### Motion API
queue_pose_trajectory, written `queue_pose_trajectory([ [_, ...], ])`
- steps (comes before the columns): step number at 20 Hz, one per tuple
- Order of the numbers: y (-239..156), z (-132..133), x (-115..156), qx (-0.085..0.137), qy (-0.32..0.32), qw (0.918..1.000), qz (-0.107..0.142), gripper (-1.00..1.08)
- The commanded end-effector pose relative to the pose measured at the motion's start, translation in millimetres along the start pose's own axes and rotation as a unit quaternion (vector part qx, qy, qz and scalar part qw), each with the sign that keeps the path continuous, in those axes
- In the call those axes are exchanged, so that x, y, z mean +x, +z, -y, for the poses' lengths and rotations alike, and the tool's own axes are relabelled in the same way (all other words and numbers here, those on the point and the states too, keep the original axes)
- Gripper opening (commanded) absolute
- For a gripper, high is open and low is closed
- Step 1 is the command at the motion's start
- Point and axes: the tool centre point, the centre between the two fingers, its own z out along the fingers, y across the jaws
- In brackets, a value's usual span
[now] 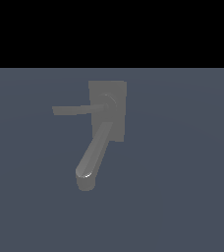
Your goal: Turn on the faucet by rotating a designated handle.
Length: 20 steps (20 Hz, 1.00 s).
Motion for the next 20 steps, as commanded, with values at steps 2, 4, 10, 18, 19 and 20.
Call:
queue_pose_trajectory([
  [2,-23,-4,14,-0.075,-0.002,0.9962,-0.044,-1.0],
  [4,-36,-4,22,-0.116,-0.005,0.9908,-0.069,-1.0],
  [10,-78,9,45,-0.237,-0.028,0.9611,-0.139,-1.0],
  [18,-124,56,75,-0.38,-0.087,0.8939,-0.221,-1.0],
  [19,-128,64,79,-0.396,-0.097,0.8836,-0.229,-1.0],
  [20,-132,73,83,-0.412,-0.108,0.8729,-0.238,-1.0],
])
